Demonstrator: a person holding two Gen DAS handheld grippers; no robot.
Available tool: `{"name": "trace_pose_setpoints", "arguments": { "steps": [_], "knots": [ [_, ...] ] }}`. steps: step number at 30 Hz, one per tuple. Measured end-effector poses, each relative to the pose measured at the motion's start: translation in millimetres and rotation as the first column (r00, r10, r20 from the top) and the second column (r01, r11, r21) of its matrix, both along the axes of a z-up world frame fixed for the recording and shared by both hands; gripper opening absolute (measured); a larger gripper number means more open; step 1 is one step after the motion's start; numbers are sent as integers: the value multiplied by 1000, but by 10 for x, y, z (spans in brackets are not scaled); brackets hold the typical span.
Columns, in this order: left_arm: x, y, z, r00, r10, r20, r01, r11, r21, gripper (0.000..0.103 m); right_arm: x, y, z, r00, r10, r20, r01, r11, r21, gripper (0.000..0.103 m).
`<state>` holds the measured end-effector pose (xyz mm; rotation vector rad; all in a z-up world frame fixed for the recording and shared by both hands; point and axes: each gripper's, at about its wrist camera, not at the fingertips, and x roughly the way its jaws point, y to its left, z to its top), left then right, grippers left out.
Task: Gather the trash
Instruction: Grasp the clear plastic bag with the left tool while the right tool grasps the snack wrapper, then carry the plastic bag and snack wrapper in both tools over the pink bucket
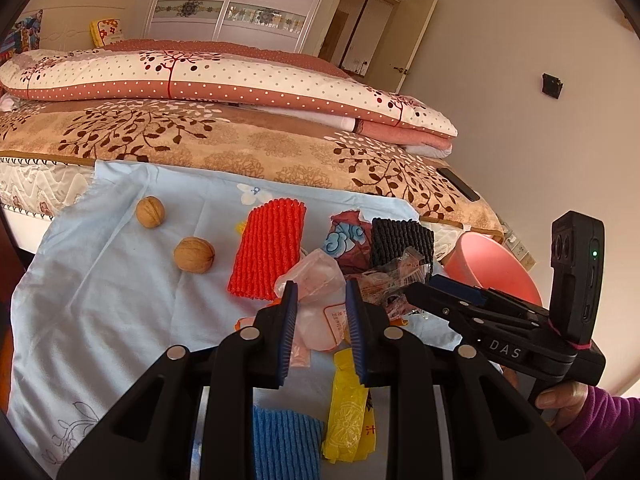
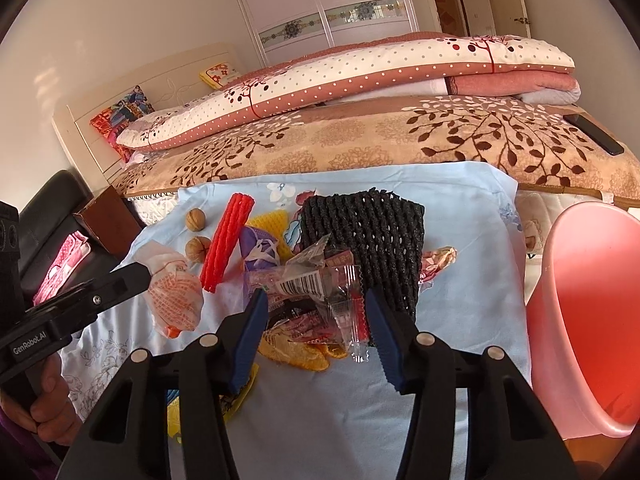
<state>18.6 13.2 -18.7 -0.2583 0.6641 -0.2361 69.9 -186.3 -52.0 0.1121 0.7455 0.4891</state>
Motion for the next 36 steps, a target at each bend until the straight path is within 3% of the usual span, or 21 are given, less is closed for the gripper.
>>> {"name": "trace_pose_setpoints", "arguments": {
  "steps": [1, 3, 7, 11, 23, 25, 27, 28, 33, 36],
  "knots": [
    [-2, -1, 3, 1000, 0, 0, 0, 1000, 1, 25, 0, 4, -9, 1000, 4, -4, -4, 1000, -4, 43],
    [-2, -3, 5, 1000, 0, 0, 0, 1000, 0, 25, -2, 14, -27, 1000, 11, -16, -11, 1000, -9, 25],
    [-19, -21, 21, 1000, -1, 4, 1, 1000, 5, 25, -38, -14, -57, 999, 12, -33, -11, 1000, 7, 18],
    [-47, -42, 55, 1000, -1, 7, 1, 1000, 9, 25, -116, -56, -37, 999, 14, -36, -13, 1000, 28, 0],
    [-132, -153, 240, 998, -11, 55, 9, 999, 40, 25, -324, -307, 225, 999, -28, 27, 26, 996, 82, 0],
    [-142, -153, 256, 998, -8, 59, 6, 999, 36, 25, -301, -301, 186, 1000, -10, 1, 10, 996, 89, 10],
    [-152, -156, 256, 998, -9, 61, 6, 999, 40, 25, -304, -266, 150, 1000, -1, -1, 1, 996, 85, 55],
    [-153, -150, 248, 998, -9, 58, 7, 999, 40, 25, -308, -238, 133, 1000, 4, 8, -5, 997, 74, 59],
    [-162, -132, 199, 999, -11, 43, 10, 999, 33, 25, -185, -63, 5, 1000, 29, -10, -29, 999, -16, 57],
    [-167, -107, 192, 999, -10, 44, 9, 999, 32, 25, -99, -21, -111, 999, 26, -46, -28, 999, -40, 43]
  ]
}}
